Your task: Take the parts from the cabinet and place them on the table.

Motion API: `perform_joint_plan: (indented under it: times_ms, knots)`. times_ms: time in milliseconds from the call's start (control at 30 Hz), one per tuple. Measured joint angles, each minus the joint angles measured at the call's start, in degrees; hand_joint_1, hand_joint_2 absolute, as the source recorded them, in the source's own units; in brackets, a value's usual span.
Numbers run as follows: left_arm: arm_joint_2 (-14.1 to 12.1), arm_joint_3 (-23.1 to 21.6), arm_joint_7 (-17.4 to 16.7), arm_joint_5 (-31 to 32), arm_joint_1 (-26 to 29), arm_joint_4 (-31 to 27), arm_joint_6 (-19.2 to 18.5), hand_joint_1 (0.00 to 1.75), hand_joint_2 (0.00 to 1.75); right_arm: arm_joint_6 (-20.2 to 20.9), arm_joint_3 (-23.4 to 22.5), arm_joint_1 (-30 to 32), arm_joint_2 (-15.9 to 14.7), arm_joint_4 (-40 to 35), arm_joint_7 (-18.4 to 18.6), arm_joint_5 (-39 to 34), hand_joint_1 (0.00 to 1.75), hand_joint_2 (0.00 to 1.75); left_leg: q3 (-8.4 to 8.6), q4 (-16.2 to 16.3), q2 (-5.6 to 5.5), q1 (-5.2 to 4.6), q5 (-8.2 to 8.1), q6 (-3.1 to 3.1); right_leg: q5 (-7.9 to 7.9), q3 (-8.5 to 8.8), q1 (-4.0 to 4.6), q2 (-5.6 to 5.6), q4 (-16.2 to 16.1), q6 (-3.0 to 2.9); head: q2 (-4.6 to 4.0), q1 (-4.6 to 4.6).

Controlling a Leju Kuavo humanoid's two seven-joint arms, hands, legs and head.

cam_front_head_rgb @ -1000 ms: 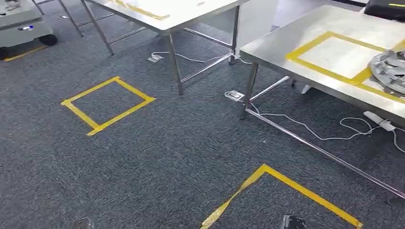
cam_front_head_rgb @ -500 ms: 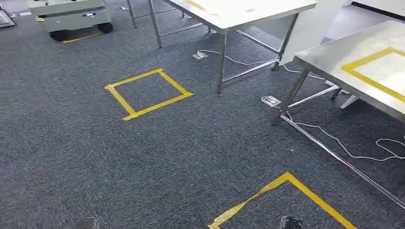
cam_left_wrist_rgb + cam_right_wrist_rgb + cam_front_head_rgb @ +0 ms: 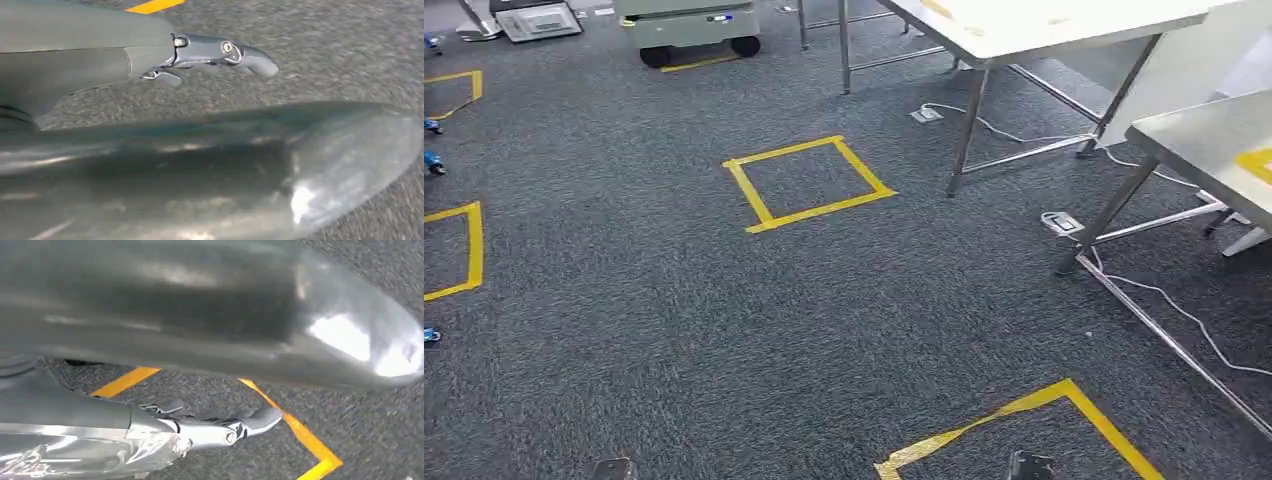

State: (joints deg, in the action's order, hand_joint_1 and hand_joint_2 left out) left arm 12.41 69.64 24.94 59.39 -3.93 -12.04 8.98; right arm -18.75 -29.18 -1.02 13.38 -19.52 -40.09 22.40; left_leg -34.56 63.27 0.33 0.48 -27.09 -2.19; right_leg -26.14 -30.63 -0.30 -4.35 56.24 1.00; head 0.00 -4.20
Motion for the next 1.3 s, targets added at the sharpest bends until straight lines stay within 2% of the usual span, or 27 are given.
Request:
perform_joint_plan:
  times_ms: [33,67,100,200,233,267,300,367,400,433,500,533,567,633,700,733,767,800,867,900,933,1000,1033,1067,1133,1233,1300]
  knots:
    - [0.0,-0.1,0.0,0.0,-0.1,0.0,0.0,0.00,0.00,0.0,0.0,-0.1,0.0,0.0,0.0,0.0,0.00,0.00,2.75,-4.3,2.81,-0.03,1.31,0.01,-0.05,0.14,0.18,-0.54,0.1,0.26,0.00,-0.02]
    - [0.1,-0.1,0.1,0.0,-0.4,0.0,0.0,0.00,0.00,0.0,0.0,0.0,0.0,0.0,0.0,0.1,0.00,0.00,3.94,-7.0,4.81,-0.24,0.97,-0.20,-0.30,-0.11,0.72,-1.07,0.6,0.78,0.00,-0.18]
    - [0.1,-0.1,0.1,0.0,-0.8,0.0,0.0,0.00,0.00,-0.1,0.0,0.0,-0.1,0.0,0.0,0.0,0.00,0.00,3.50,-6.8,3.74,-0.32,0.99,1.07,-0.27,-0.32,0.78,-1.81,0.7,1.14,0.02,-0.02]
    - [0.0,-0.2,0.2,0.0,-0.1,0.0,0.1,0.00,0.00,-0.3,0.0,-0.2,-0.1,0.0,0.0,0.2,0.00,0.00,3.01,-6.9,1.95,-0.54,1.23,2.16,-0.36,-0.08,0.51,-3.56,0.8,1.78,0.00,0.35]
    - [0.0,-0.2,0.2,0.0,0.1,0.0,0.2,0.00,0.00,-0.6,0.0,-0.3,-0.1,0.0,0.0,0.2,0.00,0.00,2.96,-6.9,1.45,-0.35,1.45,2.53,-1.14,-0.60,0.18,-1.17,1.5,2.38,0.00,0.44]
    - [0.0,-0.1,0.3,0.0,0.1,0.0,0.3,0.00,0.00,-1.0,0.0,-0.3,0.0,0.0,0.0,0.2,0.00,0.00,2.86,-6.9,0.92,-0.34,1.61,2.91,-3.11,-1.63,0.12,1.72,4.0,2.49,0.00,0.59]
    - [0.0,-0.1,0.3,0.0,-0.1,0.0,0.3,0.00,0.00,-1.3,0.0,-0.1,0.0,0.0,0.0,0.2,0.00,0.00,2.67,-6.9,0.22,-0.37,1.75,3.22,-5.56,-3.58,0.16,3.13,8.5,2.46,0.00,0.74]
    - [0.0,-0.2,0.3,0.0,-0.3,0.0,0.3,0.00,0.00,-1.9,0.0,0.1,0.1,0.1,0.0,0.2,0.00,0.00,2.32,-6.9,-1.45,-0.61,1.99,3.59,-9.15,-7.97,0.28,4.14,17.8,2.35,0.00,1.03]
    - [0.0,-0.1,0.3,0.1,-0.2,0.0,0.3,0.00,0.00,-2.0,0.0,0.1,0.1,0.1,0.0,0.2,0.00,0.00,2.22,-6.9,-2.18,-0.74,2.09,3.72,-9.16,-8.95,0.30,4.24,19.4,2.14,0.00,1.03]
    - [-0.1,-0.1,0.3,0.1,-0.1,0.0,0.3,0.00,0.00,-2.1,0.0,0.1,0.1,0.1,0.0,0.2,0.00,0.00,2.20,-6.9,-2.91,-0.83,2.18,3.72,-7.92,-8.58,0.34,4.29,18.5,1.90,0.00,1.05]
    - [-0.1,-0.1,0.3,0.1,0.0,0.0,0.4,0.00,0.00,-1.7,0.0,0.0,0.1,0.1,0.0,0.4,0.00,0.00,2.24,-6.9,-4.74,-0.87,2.37,3.57,-2.82,-4.10,0.35,5.26,9.3,1.29,0.00,1.03]
    - [0.0,-0.1,0.3,0.2,-0.1,0.0,0.4,0.00,0.00,-1.5,0.0,0.0,0.1,0.1,0.0,0.4,0.00,0.00,2.23,-6.9,-5.54,-0.81,2.47,3.42,-0.72,-1.33,0.32,7.39,4.1,1.04,0.00,1.11]
    - [0.0,-0.1,0.3,0.3,-0.1,0.0,0.4,0.00,0.00,-1.3,0.0,0.0,0.0,0.1,0.0,0.4,0.00,0.00,2.05,-6.7,-6.00,-0.98,2.57,3.16,-1.33,-0.22,0.14,10.07,1.6,0.74,0.00,1.14]
    - [0.0,-0.1,0.3,0.5,-0.2,0.0,0.5,0.00,0.00,-1.2,0.0,-0.1,0.0,0.1,0.0,0.4,0.00,0.00,1.48,-6.7,-7.09,-0.59,2.81,2.53,-1.26,-0.01,0.34,9.21,0.8,0.93,0.00,1.14]
    - [0.1,-0.1,0.3,0.6,0.2,0.0,0.6,0.00,0.00,-1.1,0.0,-0.2,0.0,0.1,0.0,0.4,0.00,0.00,0.90,-6.9,-8.49,-0.35,3.39,1.59,-0.74,0.31,0.45,8.04,0.6,0.26,0.00,1.05]
    - [0.1,-0.1,0.3,0.6,0.2,0.0,0.6,0.00,0.00,-1.1,0.0,-0.2,0.0,0.1,0.0,0.4,0.00,0.00,0.73,-6.4,-7.70,-0.28,2.95,1.62,-0.22,0.48,0.01,7.00,-0.1,-0.04,0.00,1.16]
    - [0.1,-0.1,0.3,0.6,0.1,0.0,0.7,0.00,0.00,-1.1,0.0,-0.2,0.0,0.1,0.0,0.4,0.00,0.00,-0.14,-4.8,-4.77,-0.68,1.33,1.40,-0.07,0.55,0.14,6.50,-0.4,-0.27,0.00,0.85]
    - [0.1,-0.1,0.3,0.6,0.0,0.0,0.7,0.00,0.00,-1.1,0.0,-0.1,0.0,0.2,0.0,0.4,0.00,0.00,-1.89,-1.3,-2.92,-0.67,-1.04,1.07,0.00,0.51,0.17,5.58,-0.5,-0.44,0.00,0.37]
    - [0.1,-0.1,0.3,0.6,-0.1,0.0,0.7,0.00,0.00,-1.1,0.0,0.1,0.0,0.2,0.0,0.4,0.00,0.00,-6.33,8.1,-1.37,-0.46,-5.32,0.50,-0.10,0.41,0.24,3.51,-0.5,-0.57,0.00,0.42]
    - [0.1,-0.1,0.3,0.6,-0.1,0.0,0.7,0.00,0.00,-1.1,0.0,0.1,0.0,0.2,0.0,0.4,0.00,0.00,-7.55,10.7,-1.21,-0.27,-5.81,0.24,-0.14,0.34,0.22,2.58,-0.5,-0.55,0.00,0.39]
    - [0.1,-0.1,0.3,0.6,0.0,0.0,0.7,0.00,0.00,-1.1,0.0,0.1,0.0,0.2,0.0,0.4,0.00,0.00,-7.21,10.3,-1.05,0.01,-4.87,-0.01,-0.19,0.35,0.14,1.71,-0.5,-0.49,0.00,0.35]
    - [0.1,-0.1,0.3,0.6,0.1,0.0,0.8,0.00,0.00,-1.1,0.0,0.0,0.0,0.2,0.0,0.4,0.00,0.00,-3.24,3.1,-0.34,0.49,-0.69,-0.45,-0.39,0.47,-0.08,0.27,-0.4,-0.12,0.00,0.39]
    - [0.0,-0.1,0.3,0.6,0.0,0.0,0.8,0.00,0.00,-1.1,0.0,0.0,0.0,0.2,0.0,0.4,0.00,0.00,-0.05,-2.3,1.52,0.60,1.42,-0.78,-0.60,0.59,-0.21,-0.38,-0.1,0.26,0.00,0.42]
    - [0.2,-0.1,0.3,0.6,-0.1,0.0,0.8,0.00,0.00,-1.1,0.0,0.0,-0.1,0.2,0.0,0.4,0.00,0.00,2.24,-6.1,4.82,0.58,1.69,-1.22,-0.94,0.57,0.04,-1.01,0.2,0.80,0.00,0.20]
    - [0.3,-0.1,0.3,0.6,-0.4,0.0,0.8,0.00,0.00,-1.2,0.0,0.0,-0.1,0.2,0.0,0.4,0.00,0.00,2.10,-6.4,3.25,0.23,1.47,0.61,-1.57,0.25,0.24,-2.00,0.7,1.53,0.00,0.64]
    - [0.2,-0.1,0.3,0.6,-0.1,0.0,0.8,0.00,0.00,-1.2,0.0,-0.2,-0.1,0.2,0.0,0.4,0.00,0.00,2.06,-6.4,1.19,0.15,1.61,1.93,-1.94,1.33,-0.31,-3.00,0.5,2.48,0.00,0.72]
    - [0.1,-0.1,0.3,0.6,-0.1,0.0,0.9,0.00,0.00,-1.2,0.0,-0.3,-0.1,0.2,0.0,0.5,0.00,0.00,2.01,-6.5,0.17,0.20,1.78,2.64,-5.49,-0.80,-0.46,2.79,5.4,2.74,0.00,1.09]
